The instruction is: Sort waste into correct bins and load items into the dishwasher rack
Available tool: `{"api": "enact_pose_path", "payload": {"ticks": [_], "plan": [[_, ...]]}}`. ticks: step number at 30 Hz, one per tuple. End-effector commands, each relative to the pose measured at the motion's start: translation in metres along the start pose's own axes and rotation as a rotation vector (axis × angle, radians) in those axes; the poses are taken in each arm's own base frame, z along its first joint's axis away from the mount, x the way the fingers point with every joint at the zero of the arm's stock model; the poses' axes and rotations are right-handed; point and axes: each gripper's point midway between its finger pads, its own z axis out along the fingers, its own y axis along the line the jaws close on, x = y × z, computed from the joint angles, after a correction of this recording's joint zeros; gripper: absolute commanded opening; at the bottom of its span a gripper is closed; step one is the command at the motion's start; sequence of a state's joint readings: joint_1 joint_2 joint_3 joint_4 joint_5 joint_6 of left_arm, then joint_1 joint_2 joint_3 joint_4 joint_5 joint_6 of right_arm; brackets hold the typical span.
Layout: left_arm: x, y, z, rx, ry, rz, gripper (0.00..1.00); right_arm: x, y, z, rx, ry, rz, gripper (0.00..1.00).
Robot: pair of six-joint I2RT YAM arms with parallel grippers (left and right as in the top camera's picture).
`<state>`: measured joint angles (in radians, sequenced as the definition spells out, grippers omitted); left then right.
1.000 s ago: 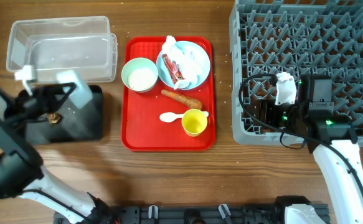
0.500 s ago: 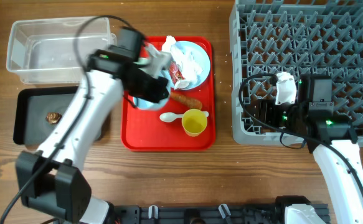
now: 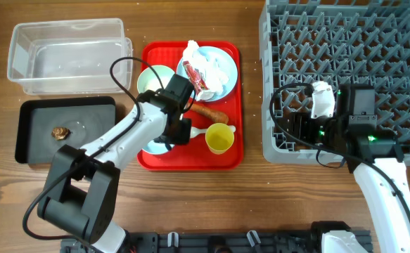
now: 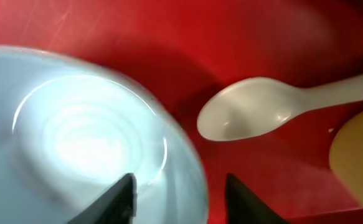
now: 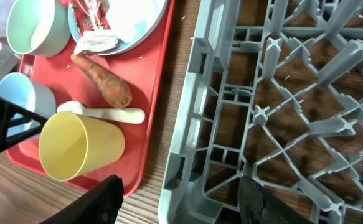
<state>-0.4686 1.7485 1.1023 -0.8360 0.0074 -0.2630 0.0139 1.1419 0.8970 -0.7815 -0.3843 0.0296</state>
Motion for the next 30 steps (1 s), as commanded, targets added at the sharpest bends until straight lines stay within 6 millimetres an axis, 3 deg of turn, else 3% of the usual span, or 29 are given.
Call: {"api": "enact_pose_path", "payload": {"ticks": [1,3,5,7,9,12,15,18,21,22,23,28,30], "plan": [[-0.012,-0.003,-0.010,0.005,-0.026,-0.017,0.63,-0.007,0.000,-0.004,0.005,-0.020,-0.007,0.63],[-0.035,-0.010,-0.038,0.021,-0.077,-0.018,0.67,-0.007,0.000,-0.004,0.005,-0.021,-0.007,0.63],[-0.081,-0.019,-0.086,0.052,-0.224,0.005,0.73,-0.007,0.000,-0.004,0.005,-0.021,-0.006,0.66],[-0.115,-0.018,-0.114,0.034,-0.360,0.023,0.75,-0.007,0.000,-0.004,0.004,-0.020,-0.005,0.66],[-0.134,-0.012,-0.120,0.008,-0.434,0.037,0.75,-0.007,0.000,-0.004,0.004,-0.020,-0.005,0.67],[-0.149,0.001,-0.091,-0.028,-0.411,0.095,0.74,-0.007,0.000,-0.004,0.004,-0.019,-0.004,0.67],[-0.146,0.010,-0.039,-0.057,-0.291,0.105,0.73,-0.007,0.000,-0.004,0.004,-0.020,-0.004,0.67],[-0.140,0.011,-0.005,-0.071,-0.219,0.111,0.71,-0.007,0.000,-0.004,0.005,-0.020,-0.004,0.67],[-0.138,0.012,0.008,-0.076,-0.194,0.111,0.55,-0.007,0.000,-0.004,0.005,-0.020,-0.004,0.67],[-0.139,0.013,0.010,-0.079,-0.196,0.109,0.43,-0.007,0.000,-0.004,0.005,-0.020,-0.005,0.67],[-0.140,0.013,0.011,-0.079,-0.199,0.108,0.39,-0.007,0.000,-0.004,0.005,-0.020,-0.005,0.67],[-0.139,0.013,0.022,-0.082,-0.180,0.109,0.32,-0.007,0.000,-0.004,0.005,-0.020,-0.006,0.67],[-0.136,0.014,0.031,-0.086,-0.159,0.111,0.24,-0.007,-0.003,-0.004,0.020,-0.021,-0.006,0.67]]}}
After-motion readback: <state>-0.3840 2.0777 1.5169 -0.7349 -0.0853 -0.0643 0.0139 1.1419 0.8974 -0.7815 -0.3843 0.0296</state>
